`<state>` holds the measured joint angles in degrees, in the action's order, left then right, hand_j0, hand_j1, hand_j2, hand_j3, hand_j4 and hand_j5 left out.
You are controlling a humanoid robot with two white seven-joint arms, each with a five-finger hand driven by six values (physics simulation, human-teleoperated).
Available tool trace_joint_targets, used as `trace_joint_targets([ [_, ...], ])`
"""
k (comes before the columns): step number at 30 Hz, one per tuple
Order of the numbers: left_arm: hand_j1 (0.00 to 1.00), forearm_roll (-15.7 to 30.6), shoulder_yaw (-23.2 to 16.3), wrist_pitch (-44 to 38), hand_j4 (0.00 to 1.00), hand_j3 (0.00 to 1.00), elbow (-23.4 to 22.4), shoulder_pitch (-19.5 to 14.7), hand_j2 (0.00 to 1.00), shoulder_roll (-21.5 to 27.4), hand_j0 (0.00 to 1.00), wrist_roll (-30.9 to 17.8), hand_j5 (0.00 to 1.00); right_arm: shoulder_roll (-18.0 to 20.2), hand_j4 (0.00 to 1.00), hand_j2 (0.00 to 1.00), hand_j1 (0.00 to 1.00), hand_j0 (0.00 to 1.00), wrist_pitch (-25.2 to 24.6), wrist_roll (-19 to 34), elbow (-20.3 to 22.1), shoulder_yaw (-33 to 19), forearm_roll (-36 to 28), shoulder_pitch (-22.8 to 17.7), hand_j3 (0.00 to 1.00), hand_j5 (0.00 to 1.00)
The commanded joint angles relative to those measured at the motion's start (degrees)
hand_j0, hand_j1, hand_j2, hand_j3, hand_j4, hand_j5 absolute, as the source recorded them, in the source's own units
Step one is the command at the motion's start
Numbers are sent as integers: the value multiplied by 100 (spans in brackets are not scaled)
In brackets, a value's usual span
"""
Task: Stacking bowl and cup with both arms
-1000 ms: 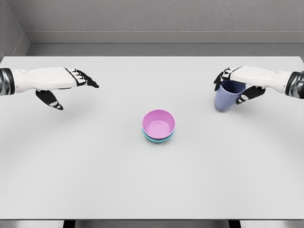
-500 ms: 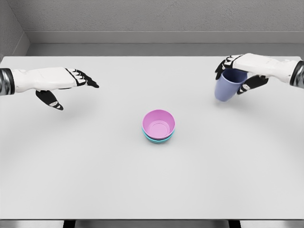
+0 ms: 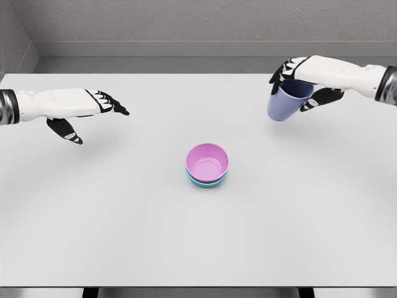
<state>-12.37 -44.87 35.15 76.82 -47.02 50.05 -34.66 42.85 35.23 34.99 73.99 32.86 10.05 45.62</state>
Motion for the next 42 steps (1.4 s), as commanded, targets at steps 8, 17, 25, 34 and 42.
trace_joint_targets([
  [8, 100, -29, -4, -15, 100, 100, 0, -9, 100, -21, 100, 3, 100, 250, 53, 53, 53, 53, -23, 1, 862, -16, -38, -70, 53, 53],
  [17, 100, -29, 4, -15, 100, 100, -9, -9, 100, -4, 100, 3, 100, 575, 53, 53, 53, 53, -23, 1, 1776, -16, -38, -158, 53, 53],
  [25, 100, -38, 4, -15, 100, 100, 0, -9, 100, -4, 100, 3, 100, 531, 53, 53, 53, 53, -23, 1, 2058, 45, -12, -299, 53, 53],
  [34, 100, -38, 4, -15, 100, 100, 0, -9, 100, -4, 100, 3, 100, 373, 53, 53, 53, 53, -23, 1, 2163, 160, 14, -202, 53, 53],
  [42, 100, -38, 4, -15, 100, 100, 0, -9, 100, -4, 100, 3, 100, 285, 53, 53, 53, 53, -23, 1, 2497, 406, 23, -35, 53, 53],
])
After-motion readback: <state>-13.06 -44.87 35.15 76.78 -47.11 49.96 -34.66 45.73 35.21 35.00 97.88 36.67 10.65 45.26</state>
